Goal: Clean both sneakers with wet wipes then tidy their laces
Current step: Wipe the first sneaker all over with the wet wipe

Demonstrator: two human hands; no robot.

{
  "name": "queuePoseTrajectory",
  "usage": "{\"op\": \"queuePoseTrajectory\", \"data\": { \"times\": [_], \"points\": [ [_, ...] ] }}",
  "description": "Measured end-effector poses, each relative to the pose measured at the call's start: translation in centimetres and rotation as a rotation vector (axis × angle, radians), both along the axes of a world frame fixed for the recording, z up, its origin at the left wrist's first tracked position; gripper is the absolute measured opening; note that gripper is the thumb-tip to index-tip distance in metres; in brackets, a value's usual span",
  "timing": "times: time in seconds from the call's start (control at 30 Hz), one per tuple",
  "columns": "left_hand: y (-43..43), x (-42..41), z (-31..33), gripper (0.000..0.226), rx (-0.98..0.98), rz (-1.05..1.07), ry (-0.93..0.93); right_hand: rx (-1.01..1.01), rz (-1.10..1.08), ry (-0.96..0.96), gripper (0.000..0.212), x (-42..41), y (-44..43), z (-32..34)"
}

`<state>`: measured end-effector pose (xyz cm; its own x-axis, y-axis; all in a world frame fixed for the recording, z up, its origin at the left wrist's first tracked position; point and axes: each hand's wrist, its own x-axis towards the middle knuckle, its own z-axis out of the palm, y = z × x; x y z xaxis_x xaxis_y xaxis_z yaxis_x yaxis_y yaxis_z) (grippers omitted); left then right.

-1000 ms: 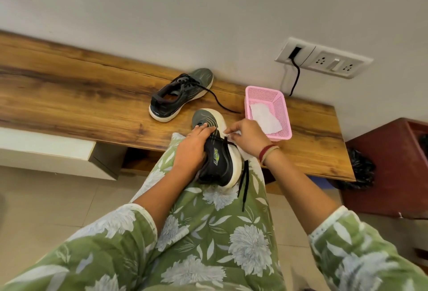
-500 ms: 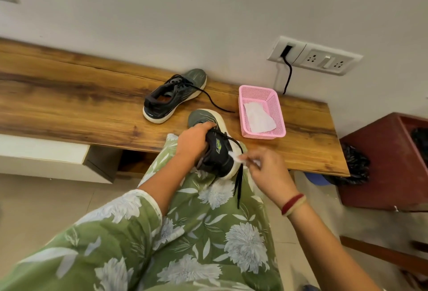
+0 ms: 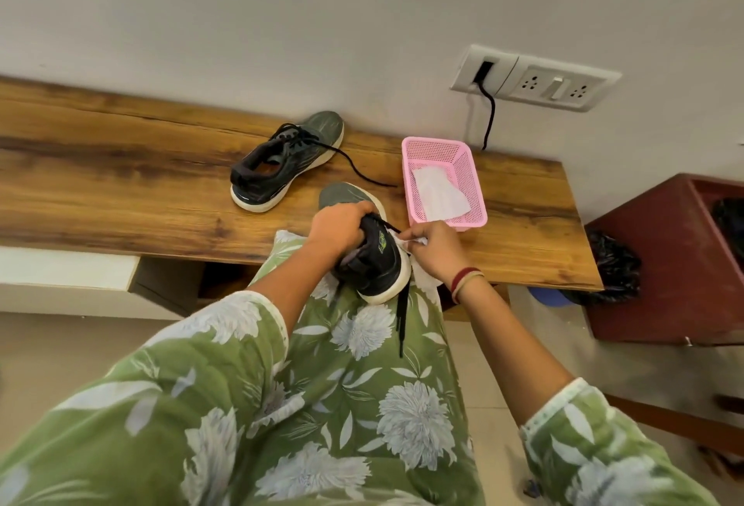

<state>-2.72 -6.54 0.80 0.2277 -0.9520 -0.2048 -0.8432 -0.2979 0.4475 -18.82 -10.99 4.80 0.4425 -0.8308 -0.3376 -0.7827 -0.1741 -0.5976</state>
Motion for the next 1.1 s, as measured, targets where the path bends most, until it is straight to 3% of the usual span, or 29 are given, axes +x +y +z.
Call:
{"op": "queuePoseTrajectory", "data": {
  "times": [0.23,0.47,0.73,0.97,1.1],
  "points": [
    [-1.6,-0.3,-0.5,0.050,0.026,0.001,0.007,-0.041,-0.256,-0.140,0.026,-2.2,5.1,-0.4],
    [-2.4,0.4,0.2,0.048,0.068,-0.040,-0.011,-0.048,-0.329,-0.217,0.021,-3.4,4.0,0.5],
    [-2.9,-0.2,0.7,0.034,0.124,-0.051,0.001,-0.139,-0.366,-0.092,0.026,-1.9,7.6,-1.0],
    [-4.0,-0.8,1.6,0.028,0.214,-0.097,-0.039,-0.367,-0.249,-0.053,0.029,-2.0,10.4,-1.0],
    [-4.5,-1.1,1.9,0.032,0.232,-0.123,-0.059,-0.380,-0.088,-0.160,0.031,-1.7,12.1,-0.5]
  ]
}}
